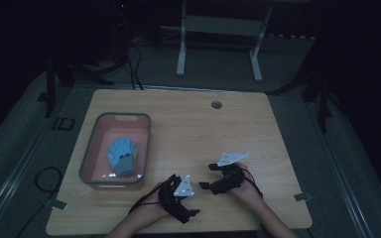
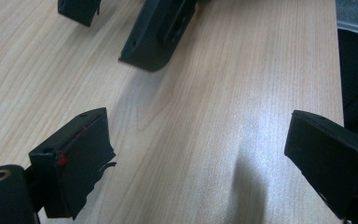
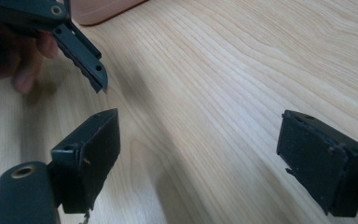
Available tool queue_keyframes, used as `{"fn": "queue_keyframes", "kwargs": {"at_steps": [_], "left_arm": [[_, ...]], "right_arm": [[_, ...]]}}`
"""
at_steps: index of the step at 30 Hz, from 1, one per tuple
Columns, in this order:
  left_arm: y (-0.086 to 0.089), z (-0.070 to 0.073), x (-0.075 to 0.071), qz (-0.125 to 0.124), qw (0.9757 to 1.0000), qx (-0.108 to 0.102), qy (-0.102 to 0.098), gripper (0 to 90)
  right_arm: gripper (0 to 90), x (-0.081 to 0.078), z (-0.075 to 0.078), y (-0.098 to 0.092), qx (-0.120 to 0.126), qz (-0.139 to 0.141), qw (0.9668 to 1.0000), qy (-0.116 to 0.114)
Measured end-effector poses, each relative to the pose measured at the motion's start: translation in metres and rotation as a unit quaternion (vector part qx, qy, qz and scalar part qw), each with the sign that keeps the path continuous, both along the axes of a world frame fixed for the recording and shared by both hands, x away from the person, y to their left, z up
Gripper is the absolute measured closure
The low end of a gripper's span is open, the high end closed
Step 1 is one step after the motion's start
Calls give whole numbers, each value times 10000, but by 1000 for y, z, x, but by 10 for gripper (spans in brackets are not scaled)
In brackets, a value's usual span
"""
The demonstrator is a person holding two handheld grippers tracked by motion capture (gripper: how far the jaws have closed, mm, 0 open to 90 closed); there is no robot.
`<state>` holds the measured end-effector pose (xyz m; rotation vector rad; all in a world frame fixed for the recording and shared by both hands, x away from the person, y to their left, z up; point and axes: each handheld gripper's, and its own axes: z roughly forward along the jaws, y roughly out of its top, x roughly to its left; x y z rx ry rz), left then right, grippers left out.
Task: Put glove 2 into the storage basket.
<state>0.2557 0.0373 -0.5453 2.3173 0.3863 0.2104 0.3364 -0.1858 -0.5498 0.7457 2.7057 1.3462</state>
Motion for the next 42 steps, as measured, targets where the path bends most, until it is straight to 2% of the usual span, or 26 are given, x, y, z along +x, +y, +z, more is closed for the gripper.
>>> {"fn": "queue_keyframes", "kwargs": {"at_steps": [8, 13, 17, 22, 25, 29, 30, 42], "left_arm": [[0, -5, -2, -41, 10000, 7, 9, 75], [0, -9, -3, -47, 10000, 2, -20, 74], [1, -12, -5, -73, 9999, 77, 6, 74], [3, -12, -6, -73, 10000, 61, -7, 74], [5, -13, -7, -40, 10000, -72, -19, 75], [9, -14, -10, 54, 9999, -134, -67, 75], [10, -14, -11, 64, 9998, -156, -75, 75], [13, -16, -12, 85, 9996, -240, -96, 75]], "right_arm": [[134, -7, -4, -15, -15, -74, 10000, -12], [134, -12, -7, -26, -100, -191, 9997, -137], [134, -14, -8, -36, -6, -265, 9996, -128], [134, -17, -8, -42, 42, -311, 9994, -115], [134, -19, -8, -48, 55, -365, 9991, -191], [133, -20, -9, -53, 87, -472, 9986, -220], [133, -21, -8, -56, 135, -517, 9981, -290], [132, -21, -9, -56, 13, -543, 9980, -333]]}}
